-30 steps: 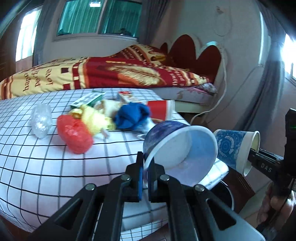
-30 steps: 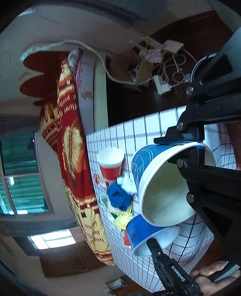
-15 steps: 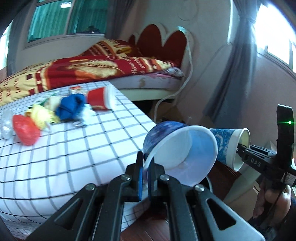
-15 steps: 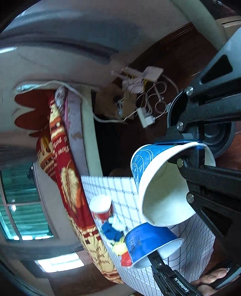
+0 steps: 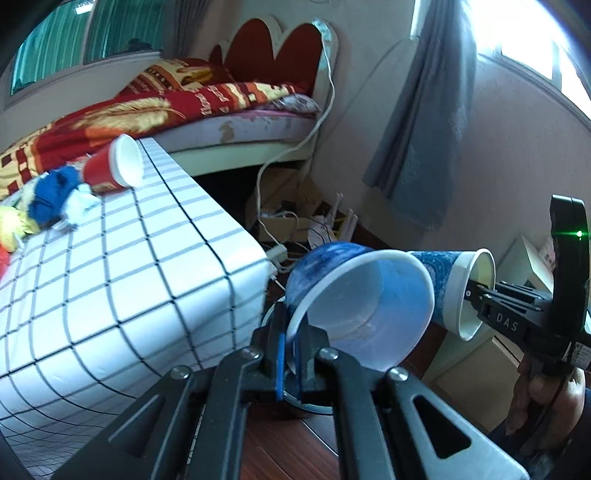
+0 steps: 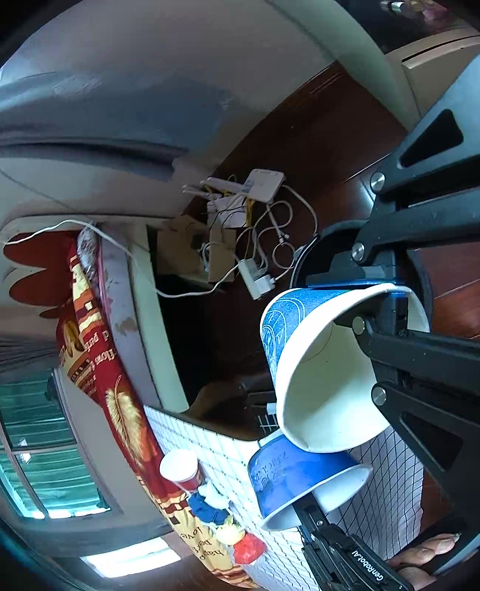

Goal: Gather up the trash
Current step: 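Carry both blue cups over the black bucket with both tools, then open both tools to drop the blue cups into the bucket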

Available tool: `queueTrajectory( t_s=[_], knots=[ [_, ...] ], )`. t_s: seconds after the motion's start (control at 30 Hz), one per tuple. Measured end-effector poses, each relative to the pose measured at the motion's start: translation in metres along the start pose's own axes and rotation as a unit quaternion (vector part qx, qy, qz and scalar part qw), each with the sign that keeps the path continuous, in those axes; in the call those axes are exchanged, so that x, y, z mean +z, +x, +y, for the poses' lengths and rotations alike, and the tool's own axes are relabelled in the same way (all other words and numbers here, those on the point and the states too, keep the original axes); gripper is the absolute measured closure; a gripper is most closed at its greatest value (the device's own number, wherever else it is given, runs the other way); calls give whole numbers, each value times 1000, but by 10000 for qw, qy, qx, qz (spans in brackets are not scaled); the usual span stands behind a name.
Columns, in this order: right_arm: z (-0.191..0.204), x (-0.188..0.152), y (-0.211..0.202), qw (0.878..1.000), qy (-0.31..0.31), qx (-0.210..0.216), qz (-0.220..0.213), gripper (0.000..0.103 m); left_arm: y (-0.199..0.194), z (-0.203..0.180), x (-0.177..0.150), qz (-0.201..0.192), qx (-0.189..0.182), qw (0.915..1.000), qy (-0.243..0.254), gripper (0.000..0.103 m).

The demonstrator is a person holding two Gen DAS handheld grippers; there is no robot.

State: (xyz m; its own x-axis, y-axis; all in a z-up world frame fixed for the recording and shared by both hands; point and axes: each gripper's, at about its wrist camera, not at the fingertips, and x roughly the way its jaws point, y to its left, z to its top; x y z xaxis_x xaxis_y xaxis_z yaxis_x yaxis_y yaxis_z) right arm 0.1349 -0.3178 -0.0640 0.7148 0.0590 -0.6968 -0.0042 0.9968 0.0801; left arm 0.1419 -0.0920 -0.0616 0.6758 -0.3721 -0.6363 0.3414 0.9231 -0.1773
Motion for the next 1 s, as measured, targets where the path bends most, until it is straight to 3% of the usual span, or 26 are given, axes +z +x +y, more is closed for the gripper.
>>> queueTrajectory(
  t_s=[0.3,0.5,0.9,0.93,0.97,1.0],
  knots=[
    [-27,-25,26,9990,62,-105,421,101,36,-19,-27,461,-68,9989,-77,99],
    [-39,-45,59,9970,20,-36,777,101,70,-16,-47,839,1,9957,-388,99],
    [-25,-55,140,9888,-573,49,1378,98,121,-1,-66,1466,219,9861,-746,96],
    [-22,-56,147,9858,-796,-157,1468,92,126,-2,-67,1603,266,9838,-760,85],
    [-21,-58,155,9819,-998,-541,1515,54,130,-2,-68,1654,358,9828,-734,75],
    [-24,-59,157,9812,-1005,-643,1518,15,130,-3,-70,1662,488,9826,-664,49]
  ],
)
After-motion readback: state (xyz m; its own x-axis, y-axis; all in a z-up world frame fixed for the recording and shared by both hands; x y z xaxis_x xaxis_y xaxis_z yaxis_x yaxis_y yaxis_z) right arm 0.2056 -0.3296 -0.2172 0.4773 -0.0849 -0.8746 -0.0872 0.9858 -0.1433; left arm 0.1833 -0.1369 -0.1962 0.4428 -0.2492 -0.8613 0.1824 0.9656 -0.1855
